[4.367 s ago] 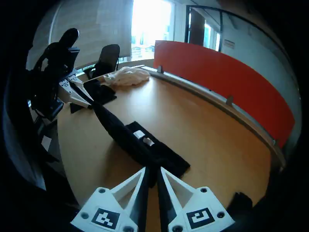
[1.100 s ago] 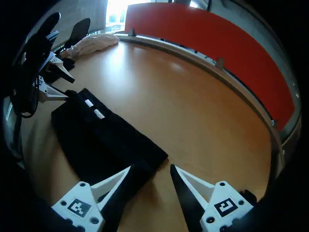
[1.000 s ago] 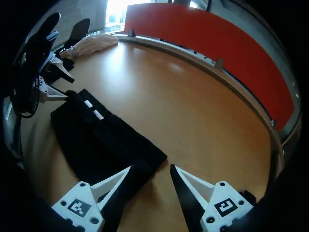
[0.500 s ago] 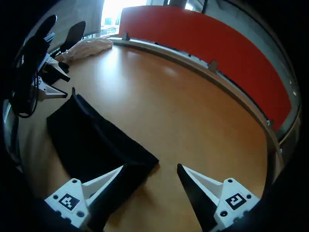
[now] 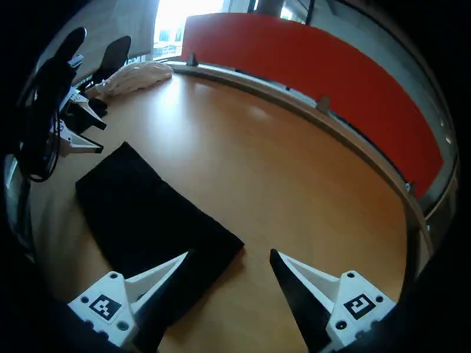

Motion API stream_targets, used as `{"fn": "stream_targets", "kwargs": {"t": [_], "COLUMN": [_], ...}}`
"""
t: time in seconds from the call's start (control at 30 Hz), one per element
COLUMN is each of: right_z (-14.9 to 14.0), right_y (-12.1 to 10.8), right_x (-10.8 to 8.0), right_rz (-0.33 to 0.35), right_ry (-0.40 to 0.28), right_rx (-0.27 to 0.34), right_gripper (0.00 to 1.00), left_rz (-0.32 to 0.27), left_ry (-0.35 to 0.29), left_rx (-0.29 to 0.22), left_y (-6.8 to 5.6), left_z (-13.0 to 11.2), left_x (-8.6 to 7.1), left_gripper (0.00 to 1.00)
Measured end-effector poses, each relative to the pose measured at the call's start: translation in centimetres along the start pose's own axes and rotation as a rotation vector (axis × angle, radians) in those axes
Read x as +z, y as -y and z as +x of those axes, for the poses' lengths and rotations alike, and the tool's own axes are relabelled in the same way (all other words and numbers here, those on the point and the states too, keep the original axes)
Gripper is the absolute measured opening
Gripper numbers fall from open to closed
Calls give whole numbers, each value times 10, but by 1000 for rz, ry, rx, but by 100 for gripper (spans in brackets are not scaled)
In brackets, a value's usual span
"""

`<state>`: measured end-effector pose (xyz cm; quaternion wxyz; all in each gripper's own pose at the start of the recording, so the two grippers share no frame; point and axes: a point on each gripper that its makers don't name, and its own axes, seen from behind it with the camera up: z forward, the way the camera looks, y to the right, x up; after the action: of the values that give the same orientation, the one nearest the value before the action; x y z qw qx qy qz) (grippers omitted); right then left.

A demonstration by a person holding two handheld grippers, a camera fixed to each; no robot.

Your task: Fold towel

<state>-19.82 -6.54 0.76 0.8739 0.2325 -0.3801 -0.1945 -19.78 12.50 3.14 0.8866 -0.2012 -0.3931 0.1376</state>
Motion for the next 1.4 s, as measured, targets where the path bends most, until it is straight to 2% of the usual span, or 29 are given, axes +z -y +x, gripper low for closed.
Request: {"fn": "stream_targets", "kwargs": {"t": [0.67, 0.97, 1.27, 1.4], "right_z": [-28, -41, -41, -43], "right_y": [32, 39, 40, 43], "right_x": [-34, -49, -51, -50], "right_rz": [22, 23, 39, 54], "right_ry": [2, 3, 0, 4], "right_rx": [47, 63, 59, 42], "right_gripper": [98, 98, 98, 98], "left_rz": [-13, -11, 3, 20], "left_ry": [16, 16, 14, 14], "left_rx": [-77, -107, -123, -145], "left_y": [-22, -30, -30, -29], "left_z": [-39, -51, -57, -62], "left_x": [-35, -47, -52, -56], "left_gripper": [93, 93, 93, 93]}}
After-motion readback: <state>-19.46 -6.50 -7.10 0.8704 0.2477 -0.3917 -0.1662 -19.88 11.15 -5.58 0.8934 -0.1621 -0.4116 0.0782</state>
